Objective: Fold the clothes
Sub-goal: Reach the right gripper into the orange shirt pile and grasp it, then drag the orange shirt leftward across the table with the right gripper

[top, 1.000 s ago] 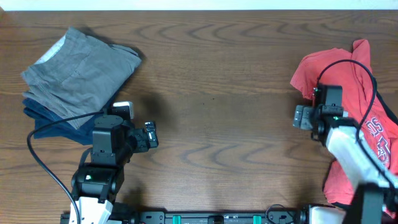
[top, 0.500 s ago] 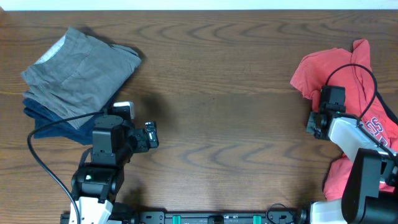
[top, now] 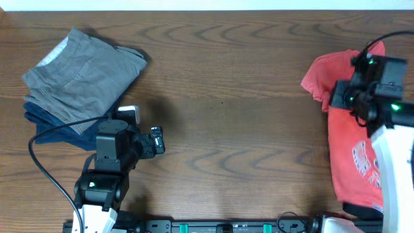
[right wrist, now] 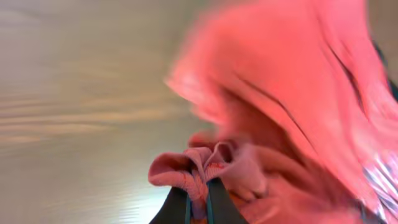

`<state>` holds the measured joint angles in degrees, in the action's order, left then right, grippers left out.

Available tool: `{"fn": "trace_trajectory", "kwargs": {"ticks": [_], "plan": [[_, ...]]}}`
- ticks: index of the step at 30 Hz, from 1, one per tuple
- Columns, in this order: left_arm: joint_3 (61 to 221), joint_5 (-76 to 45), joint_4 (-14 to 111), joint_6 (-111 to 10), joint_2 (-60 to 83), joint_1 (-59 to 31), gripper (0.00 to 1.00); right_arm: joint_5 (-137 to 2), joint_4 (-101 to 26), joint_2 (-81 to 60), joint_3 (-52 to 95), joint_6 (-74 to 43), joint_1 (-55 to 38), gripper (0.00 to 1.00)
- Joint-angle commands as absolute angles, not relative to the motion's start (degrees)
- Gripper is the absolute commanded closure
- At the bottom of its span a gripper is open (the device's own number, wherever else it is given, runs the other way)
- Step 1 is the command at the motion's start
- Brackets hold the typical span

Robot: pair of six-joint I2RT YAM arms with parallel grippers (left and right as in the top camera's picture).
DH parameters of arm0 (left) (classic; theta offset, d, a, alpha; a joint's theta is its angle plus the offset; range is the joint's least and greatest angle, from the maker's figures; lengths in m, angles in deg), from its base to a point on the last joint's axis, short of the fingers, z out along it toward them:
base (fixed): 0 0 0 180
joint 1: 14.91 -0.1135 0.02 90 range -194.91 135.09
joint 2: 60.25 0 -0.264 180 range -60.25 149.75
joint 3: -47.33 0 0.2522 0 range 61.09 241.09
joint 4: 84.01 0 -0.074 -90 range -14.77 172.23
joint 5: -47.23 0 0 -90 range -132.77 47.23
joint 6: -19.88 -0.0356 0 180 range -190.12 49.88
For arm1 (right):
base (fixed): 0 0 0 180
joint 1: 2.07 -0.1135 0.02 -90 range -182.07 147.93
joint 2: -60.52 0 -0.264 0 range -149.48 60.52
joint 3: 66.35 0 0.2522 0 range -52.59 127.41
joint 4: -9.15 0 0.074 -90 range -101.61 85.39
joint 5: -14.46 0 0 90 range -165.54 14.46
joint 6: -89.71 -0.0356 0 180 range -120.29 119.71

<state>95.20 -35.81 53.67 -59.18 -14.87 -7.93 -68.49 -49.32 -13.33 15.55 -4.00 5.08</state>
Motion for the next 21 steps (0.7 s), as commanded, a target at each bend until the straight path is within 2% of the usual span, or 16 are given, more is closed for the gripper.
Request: {"fn": "trace_trajectory", "kwargs": {"ticks": [1, 5, 9, 16, 21], "plan": [[96.36, -35.68, 53.54, -58.48, -14.87, -7.71, 0.02, -51.99, -51.09, -10.62, 17.47, -0.24, -0.07, 0.99], [96.36, -35.68, 53.54, -58.48, -14.87, -7.71, 0.02, -47.82, -52.68, -10.33, 17.19, -0.28, -9.12, 0.99], [96.36, -35.68, 53.54, -58.48, -14.87, -7.71, 0.02, -47.03, -48.57, -11.93, 16.71, -2.53, -19.42, 0.99], [96.36, -35.65, 53.56, -58.46, -14.87, -7.69, 0.02, -52.49, -29.49, -18.35, 16.71, -10.40, -33.58, 0.98], [96.36, -35.65, 53.54, -58.46, -14.87, -7.71, 0.02, -56.41, -17.21, -26.31, 16.71, -11.21, -39.85, 0.88]]}}
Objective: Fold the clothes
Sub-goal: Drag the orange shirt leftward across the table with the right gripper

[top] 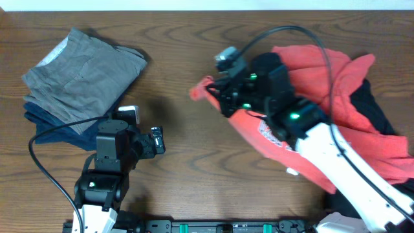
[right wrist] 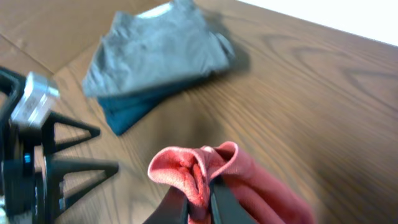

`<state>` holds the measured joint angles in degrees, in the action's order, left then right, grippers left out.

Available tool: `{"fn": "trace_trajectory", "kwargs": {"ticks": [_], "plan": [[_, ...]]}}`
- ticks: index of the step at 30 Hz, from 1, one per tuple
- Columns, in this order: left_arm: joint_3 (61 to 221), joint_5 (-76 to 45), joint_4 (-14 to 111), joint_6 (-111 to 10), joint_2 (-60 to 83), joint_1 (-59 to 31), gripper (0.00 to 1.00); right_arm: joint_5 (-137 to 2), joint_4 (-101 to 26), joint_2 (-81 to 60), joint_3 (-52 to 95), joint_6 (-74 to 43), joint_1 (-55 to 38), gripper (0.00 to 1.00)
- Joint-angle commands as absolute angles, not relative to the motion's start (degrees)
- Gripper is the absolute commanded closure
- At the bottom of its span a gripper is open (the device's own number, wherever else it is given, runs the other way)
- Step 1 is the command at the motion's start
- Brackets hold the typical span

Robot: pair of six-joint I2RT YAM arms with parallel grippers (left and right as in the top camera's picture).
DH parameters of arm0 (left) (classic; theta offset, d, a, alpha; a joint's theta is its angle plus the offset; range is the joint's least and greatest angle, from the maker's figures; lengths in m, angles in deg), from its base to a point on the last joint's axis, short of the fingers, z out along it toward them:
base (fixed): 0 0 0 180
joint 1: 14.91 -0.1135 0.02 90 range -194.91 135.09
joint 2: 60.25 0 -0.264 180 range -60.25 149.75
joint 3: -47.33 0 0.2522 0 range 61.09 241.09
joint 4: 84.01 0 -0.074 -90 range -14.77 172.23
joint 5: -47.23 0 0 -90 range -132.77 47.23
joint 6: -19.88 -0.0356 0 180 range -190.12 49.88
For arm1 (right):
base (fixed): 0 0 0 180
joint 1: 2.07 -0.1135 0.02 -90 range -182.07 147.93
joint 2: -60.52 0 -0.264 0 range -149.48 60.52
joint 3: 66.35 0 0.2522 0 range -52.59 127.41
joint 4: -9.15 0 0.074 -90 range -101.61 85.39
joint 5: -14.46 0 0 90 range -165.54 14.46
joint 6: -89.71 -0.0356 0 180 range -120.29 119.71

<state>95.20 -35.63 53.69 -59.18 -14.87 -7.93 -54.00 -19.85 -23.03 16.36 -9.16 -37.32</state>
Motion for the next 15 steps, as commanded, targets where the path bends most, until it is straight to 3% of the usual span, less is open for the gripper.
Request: {"fn": "trace_trajectory", "kwargs": {"ticks": [1, 3, 9, 15], "plan": [[96.36, -35.65, 53.56, -58.46, -14.87, -7.71, 0.02, -57.63, -15.59, -27.84, 16.71, -11.21, -40.58, 0.90], [96.36, -35.65, 53.58, -58.46, -14.87, -7.69, 0.02, -60.51, -14.34, -30.00, 16.73, -11.45, -41.14, 0.90], [96.36, -35.68, 53.54, -58.46, -14.87, -7.71, 0.02, -78.85, -23.39, -27.97, 16.73, -19.04, -37.21, 0.41], [96.36, -29.27, 55.38, -58.44, -14.65, -7.69, 0.02, -85.98, -40.46, -18.05, 16.73, -19.56, -25.87, 0.16]]}}
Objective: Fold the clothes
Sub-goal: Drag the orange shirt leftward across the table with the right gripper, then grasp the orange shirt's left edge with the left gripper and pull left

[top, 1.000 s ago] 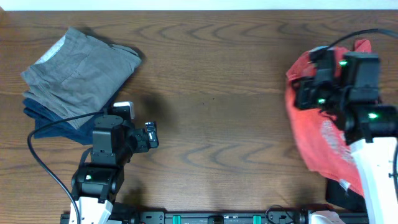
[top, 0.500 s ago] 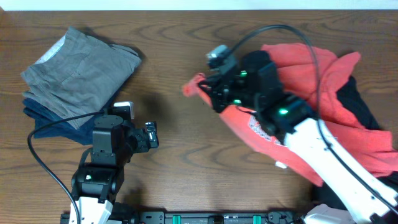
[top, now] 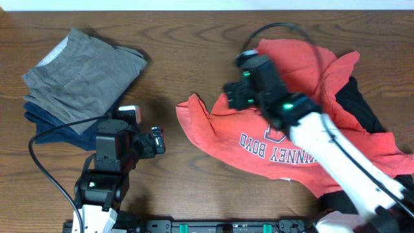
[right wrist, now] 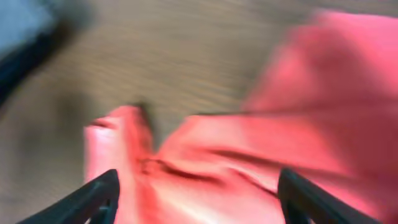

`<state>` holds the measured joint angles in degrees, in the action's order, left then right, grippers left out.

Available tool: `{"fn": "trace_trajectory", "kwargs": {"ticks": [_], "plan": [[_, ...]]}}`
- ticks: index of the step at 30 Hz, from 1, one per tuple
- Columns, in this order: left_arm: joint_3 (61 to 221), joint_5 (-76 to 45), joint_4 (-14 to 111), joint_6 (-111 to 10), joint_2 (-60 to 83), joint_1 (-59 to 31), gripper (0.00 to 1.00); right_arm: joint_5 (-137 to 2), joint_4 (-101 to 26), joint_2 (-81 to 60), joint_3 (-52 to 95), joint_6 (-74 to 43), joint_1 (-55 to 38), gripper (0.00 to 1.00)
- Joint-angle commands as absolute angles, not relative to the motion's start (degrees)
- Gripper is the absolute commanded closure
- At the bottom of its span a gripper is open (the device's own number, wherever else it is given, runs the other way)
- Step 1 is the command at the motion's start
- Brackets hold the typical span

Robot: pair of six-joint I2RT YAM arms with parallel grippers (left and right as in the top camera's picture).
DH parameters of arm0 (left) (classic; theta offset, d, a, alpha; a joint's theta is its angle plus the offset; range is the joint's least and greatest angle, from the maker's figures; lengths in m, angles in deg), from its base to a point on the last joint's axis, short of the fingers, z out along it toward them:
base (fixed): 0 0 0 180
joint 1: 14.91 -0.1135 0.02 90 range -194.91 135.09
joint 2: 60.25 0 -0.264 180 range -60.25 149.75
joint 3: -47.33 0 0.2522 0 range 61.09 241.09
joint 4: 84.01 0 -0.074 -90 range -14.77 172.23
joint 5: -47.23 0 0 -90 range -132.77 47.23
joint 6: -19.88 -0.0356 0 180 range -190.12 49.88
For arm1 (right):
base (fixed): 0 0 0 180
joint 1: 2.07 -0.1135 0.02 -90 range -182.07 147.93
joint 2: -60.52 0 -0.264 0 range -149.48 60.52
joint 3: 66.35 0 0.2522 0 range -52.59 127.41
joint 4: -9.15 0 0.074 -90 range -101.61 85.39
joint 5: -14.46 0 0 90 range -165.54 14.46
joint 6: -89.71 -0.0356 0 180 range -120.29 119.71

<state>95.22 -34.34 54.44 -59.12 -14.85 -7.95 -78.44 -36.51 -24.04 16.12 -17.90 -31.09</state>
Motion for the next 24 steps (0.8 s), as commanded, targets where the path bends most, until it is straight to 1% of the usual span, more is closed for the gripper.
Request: {"fn": "trace_trajectory", "kwargs": {"ticks": [1, 3, 4, 8, 14, 18, 24], "plan": [[96.27, -26.65, 56.25, -58.35, -14.39, -7.69, 0.02, -86.28, -43.11, -16.82, 16.73, -19.56, -23.86, 0.13], [96.10, -23.44, 57.61, -54.83, -13.29, -7.69, 0.02, -86.26, -49.05, -14.40, 16.73, -19.58, -19.05, 0.06], [96.07, -22.58, 57.76, -52.28, -12.53, -7.69, 0.02, -86.24, -51.50, -13.50, 16.73, -19.58, -16.99, 0.01], [96.03, -19.61, 57.98, -44.65, -7.59, -6.66, 0.02, -85.43, -61.01, -11.03, 16.73, -19.56, -8.34, 0.01], [96.03, -17.05, 60.58, -37.24, 3.10, -0.21, 0.02, -85.13, -67.87, -10.95, 16.73, -19.58, 0.38, 0.01], [96.03, -17.05, 64.82, -31.01, 11.19, 5.38, 0.02, -83.68, -68.94, -10.97, 16.71, -19.56, 2.92, 0.01], [96.03, -16.77, 72.86, -23.99, 22.51, 12.88, 0.02, -83.68, -68.94, -10.97, 16.71, -19.54, 3.27, 0.01]]}}
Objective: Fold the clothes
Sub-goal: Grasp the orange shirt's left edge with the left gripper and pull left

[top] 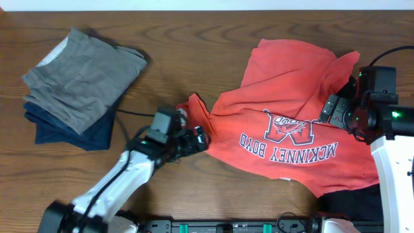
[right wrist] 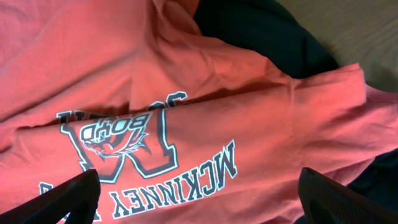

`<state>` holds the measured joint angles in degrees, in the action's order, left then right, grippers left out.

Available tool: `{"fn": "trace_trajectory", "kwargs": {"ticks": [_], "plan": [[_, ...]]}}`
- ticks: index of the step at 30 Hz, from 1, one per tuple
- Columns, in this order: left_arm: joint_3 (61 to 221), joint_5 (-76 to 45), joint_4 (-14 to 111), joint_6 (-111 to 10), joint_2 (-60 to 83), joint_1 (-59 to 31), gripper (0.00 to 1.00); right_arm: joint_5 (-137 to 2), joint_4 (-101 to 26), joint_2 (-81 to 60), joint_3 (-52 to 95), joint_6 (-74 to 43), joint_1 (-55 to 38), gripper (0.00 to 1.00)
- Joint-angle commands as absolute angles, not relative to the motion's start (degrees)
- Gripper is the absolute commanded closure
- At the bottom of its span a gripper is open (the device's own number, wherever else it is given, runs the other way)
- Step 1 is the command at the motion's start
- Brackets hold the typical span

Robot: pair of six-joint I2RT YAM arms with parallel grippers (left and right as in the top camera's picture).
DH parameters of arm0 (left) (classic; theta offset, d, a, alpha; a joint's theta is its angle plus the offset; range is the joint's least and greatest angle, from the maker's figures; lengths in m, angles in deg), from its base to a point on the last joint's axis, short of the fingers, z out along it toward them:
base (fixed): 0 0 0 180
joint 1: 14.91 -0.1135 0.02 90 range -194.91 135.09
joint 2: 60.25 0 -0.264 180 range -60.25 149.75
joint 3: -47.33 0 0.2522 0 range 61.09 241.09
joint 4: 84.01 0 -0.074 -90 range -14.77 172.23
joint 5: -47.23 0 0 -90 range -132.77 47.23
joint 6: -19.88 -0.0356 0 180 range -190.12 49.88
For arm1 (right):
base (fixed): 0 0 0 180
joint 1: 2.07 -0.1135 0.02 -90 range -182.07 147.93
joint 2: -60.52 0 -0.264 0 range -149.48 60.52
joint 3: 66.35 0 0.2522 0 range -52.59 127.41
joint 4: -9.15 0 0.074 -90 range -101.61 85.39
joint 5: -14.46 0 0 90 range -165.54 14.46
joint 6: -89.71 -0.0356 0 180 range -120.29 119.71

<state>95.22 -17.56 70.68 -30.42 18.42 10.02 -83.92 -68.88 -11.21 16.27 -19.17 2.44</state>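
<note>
A red T-shirt with a "McKinney Boyd" print lies spread face up at the centre right, and its print fills the right wrist view. One sleeve points left. My left gripper reaches the lower edge of that sleeve, its fingers apart. Over the shirt's right side hovers my right gripper, seen from the wrist wide open, its fingers holding nothing.
A folded stack sits at the far left: a grey garment on top of a navy one. A black garment lies under the red shirt's lower right part and shows again beyond the shirt.
My right gripper, open then too, has moved from over the shirt's upper middle to its right side. The left arm has left its parked spot and reached the left sleeve. The shirt lies flatter.
At first my right gripper was shut on a bunch of the red shirt at the table's right edge. Then it held that bunch over the middle. After that it was open with the shirt spread out. Now it is at the right and the left arm is at the sleeve.
</note>
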Motion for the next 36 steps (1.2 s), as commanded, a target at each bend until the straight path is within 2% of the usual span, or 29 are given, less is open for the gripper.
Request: {"fn": "trace_trajectory", "kwargs": {"ticks": [1, 7, 12, 14, 19, 26, 34, 35, 36], "plan": [[96.03, -16.77, 74.30, -22.92, 23.91, 13.91, 0.02, -83.68, -68.92, -10.97, 16.71, -19.54, 3.27, 0.01], [96.03, -16.88, 85.43, -20.76, 30.29, 19.72, 0.03, -83.66, -68.64, -10.97, 16.71, -19.56, 3.27, 0.01], [96.14, -16.35, 92.51, -24.69, 30.57, 18.41, 0.58, -83.68, -68.94, -10.97, 16.73, -19.54, 3.27, 0.01], [96.58, -16.35, 92.86, -26.62, 29.63, 16.29, 0.92, -83.68, -69.14, -10.97, 16.71, -19.54, 3.27, 0.01], [99.90, -16.38, 90.13, -34.20, 24.34, 8.88, 0.94, -83.70, -69.16, -10.97, 16.73, -19.52, 3.27, 0.01], [116.49, -21.03, 75.42, -47.73, 20.02, -4.04, 0.94, -83.68, -69.18, -10.97, 16.71, -19.52, 3.27, 0.01], [123.57, -22.93, 74.74, -49.15, 21.90, -15.05, 0.94, -83.70, -69.62, -10.97, 16.71, -19.52, 3.27, 0.01], [123.57, -22.91, 74.37, -49.15, 22.42, -15.86, 0.93, -83.70, -69.66, -10.97, 16.73, -19.52, 3.27, 0.01], [123.57, -22.91, 73.76, -49.13, 22.97, -16.30, 0.83, -83.70, -69.75, -10.97, 16.71, -19.52, 3.27, 0.01]]}}
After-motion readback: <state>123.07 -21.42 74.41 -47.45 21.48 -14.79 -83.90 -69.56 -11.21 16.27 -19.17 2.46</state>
